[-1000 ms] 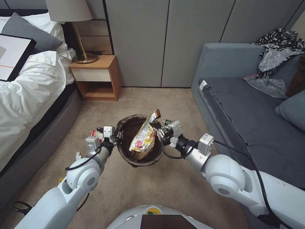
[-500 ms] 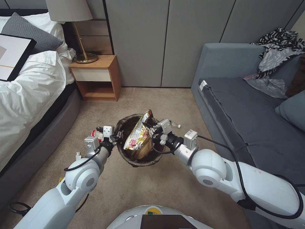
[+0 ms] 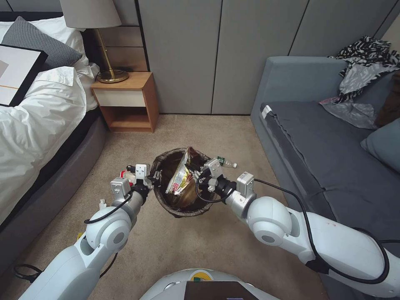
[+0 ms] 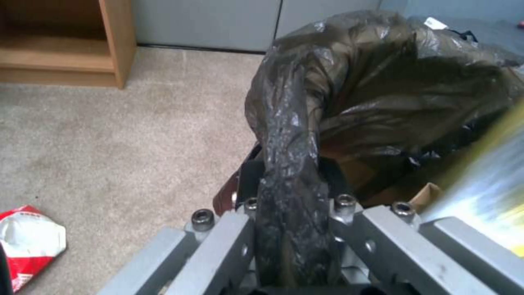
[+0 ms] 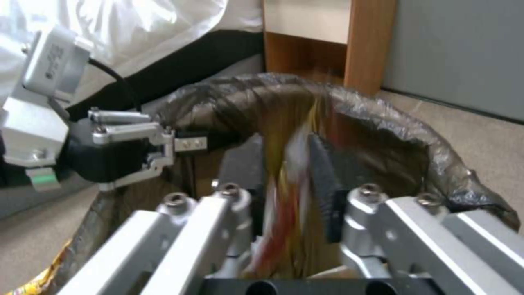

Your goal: Pick up the trash bin, then pick up the garbage from the floor and place it into the trash bin.

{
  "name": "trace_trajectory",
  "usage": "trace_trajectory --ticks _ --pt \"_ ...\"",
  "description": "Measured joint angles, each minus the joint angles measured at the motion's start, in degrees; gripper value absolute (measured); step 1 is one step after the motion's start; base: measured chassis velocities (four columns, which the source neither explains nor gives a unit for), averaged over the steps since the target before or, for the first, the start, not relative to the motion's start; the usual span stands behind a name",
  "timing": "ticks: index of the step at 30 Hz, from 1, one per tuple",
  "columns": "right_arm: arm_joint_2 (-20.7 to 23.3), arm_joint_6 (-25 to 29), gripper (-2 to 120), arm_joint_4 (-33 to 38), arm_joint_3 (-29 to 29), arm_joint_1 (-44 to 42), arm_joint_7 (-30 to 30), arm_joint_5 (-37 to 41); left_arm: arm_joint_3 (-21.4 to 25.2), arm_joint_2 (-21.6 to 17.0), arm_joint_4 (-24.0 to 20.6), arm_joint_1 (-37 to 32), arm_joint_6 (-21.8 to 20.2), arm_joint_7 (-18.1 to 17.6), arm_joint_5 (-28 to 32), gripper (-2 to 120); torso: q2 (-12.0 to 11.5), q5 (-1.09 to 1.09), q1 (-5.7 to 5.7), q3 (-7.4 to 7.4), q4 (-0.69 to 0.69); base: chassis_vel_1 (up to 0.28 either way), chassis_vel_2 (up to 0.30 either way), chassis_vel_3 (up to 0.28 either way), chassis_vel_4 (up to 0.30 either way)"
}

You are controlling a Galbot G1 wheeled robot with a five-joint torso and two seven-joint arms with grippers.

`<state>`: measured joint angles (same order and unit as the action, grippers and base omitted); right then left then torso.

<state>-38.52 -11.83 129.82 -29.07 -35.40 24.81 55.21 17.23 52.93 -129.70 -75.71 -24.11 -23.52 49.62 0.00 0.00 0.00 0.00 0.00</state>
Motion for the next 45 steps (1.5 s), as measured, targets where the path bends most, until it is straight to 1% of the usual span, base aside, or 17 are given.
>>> trace_trajectory --ticks 9,11,15,17,18,20,24,27,28,31,32,34,35,37,38,39,45 --pt "-0.83 -0.35 51 -0.47 -0.75 0.19 0.94 -0.2 0.14 0.01 0.0 -0.16 0.04 0.01 0.03 6 0.0 0.0 0.0 0.0 0.0 0.0 0.0 0.0 0.0" --pt "-0.99 -0.4 61 -0.5 -0.77 0.38 1.21 -0.16 0.14 0.0 0.03 -0.11 0.04 0.02 0.05 6 0.0 0.0 0.0 0.0 0.0 0.0 0.0 0.0 0.0" --pt "-1.02 -0.43 71 -0.5 -0.77 0.54 1.32 -0.08 0.13 0.01 0.13 -0.02 0.06 0.03 0.06 6 0.0 0.0 0.0 0.0 0.0 0.0 0.0 0.0 0.0" --pt "-0.9 -0.44 84 -0.42 -0.53 0.58 1.46 0.12 0.06 0.03 0.39 0.26 0.07 0.04 0.12 6 0.0 0.0 0.0 0.0 0.0 0.0 0.0 0.0 0.0" --pt "-0.9 -0.44 84 -0.42 -0.53 0.58 1.46 0.12 0.06 0.03 0.39 0.26 0.07 0.04 0.12 6 0.0 0.0 0.0 0.0 0.0 0.0 0.0 0.0 0.0" --pt "-0.72 -0.3 93 0.38 0.82 -0.01 1.73 1.01 0.07 -0.05 0.7 0.38 0.11 0.05 0.15 6 0.0 0.0 0.0 0.0 0.0 0.0 0.0 0.0 0.0" --pt "-0.26 0.6 98 1.51 3.2 -0.98 1.65 2.27 0.19 -0.13 1.02 0.37 0.18 0.06 0.16 6 0.0 0.0 0.0 0.0 0.0 0.0 0.0 0.0 0.0" --pt "0.83 1.43 100 3.6 10.77 -4.86 1.2 3.78 0.57 0.11 1.65 0.31 0.31 0.13 -0.04 6 0.0 0.0 0.0 0.0 0.0 0.0 0.0 0.0 0.0" --pt "0.83 1.43 100 3.6 10.77 -4.86 1.2 3.78 0.57 0.11 1.65 0.31 0.31 0.13 -0.04 6 0.0 0.0 0.0 0.0 0.0 0.0 0.0 0.0 0.0" --pt "1.28 0.48 100 5.41 19.19 -10.55 2.35 4.4 0.97 0.56 2.03 -0.11 0.46 0.2 -0.46 6 0.0 0.01 0.0 0.0 0.01 0.0 0.0 0.0 0.0" --pt "1.28 0.48 100 5.41 19.19 -10.55 2.35 4.4 0.97 0.56 2.03 -0.11 0.46 0.2 -0.46 6 0.0 0.01 0.0 0.0 0.01 0.0 0.0 0.0 0.0" --pt "0.94 -0.87 100 6.36 25.15 -15.04 3.19 4.54 1.25 0.89 2.29 -0.41 0.53 0.25 -0.87 6 0.0 0.01 0.0 0.0 0.0 0.0 0.0 0.0 0.0" --pt "0.94 -0.87 100 6.36 25.15 -15.04 3.19 4.54 1.25 0.89 2.29 -0.41 0.53 0.25 -0.87 6 0.0 0.01 0.0 0.0 0.0 0.0 0.0 0.0 0.0" --pt "-0.08 -2.78 100 8.05 32.58 -20.62 3.92 3.93 1.73 1.23 2.52 -0.91 0.66 0.31 -1.39 6 0.0 0.01 0.0 0.0 -0.01 0.0 0.0 0.0 0.0" --pt "-0.08 -2.78 100 8.05 32.58 -20.62 3.92 3.93 1.73 1.23 2.52 -0.91 0.66 0.31 -1.39 6 0.0 0.01 0.0 0.0 -0.01 0.0 0.0 0.0 0.0" --pt "-0.9 -4.29 100 9.3 36.74 -23.65 4.56 3.55 2.04 1.3 2.52 -1.19 0.7 0.36 -1.53 6 0.0 0.02 0.0 -0.01 -0.01 0.0 0.0 0.0 0.0" --pt "-2.27 -6.41 100 11.07 41.72 -27.11 5.41 3.01 2.41 1.34 2.54 -1.52 0.74 0.41 -1.7 6 0.0 0.01 0.0 -0.01 -0.01 0.0 0.0 0.0 0.0"
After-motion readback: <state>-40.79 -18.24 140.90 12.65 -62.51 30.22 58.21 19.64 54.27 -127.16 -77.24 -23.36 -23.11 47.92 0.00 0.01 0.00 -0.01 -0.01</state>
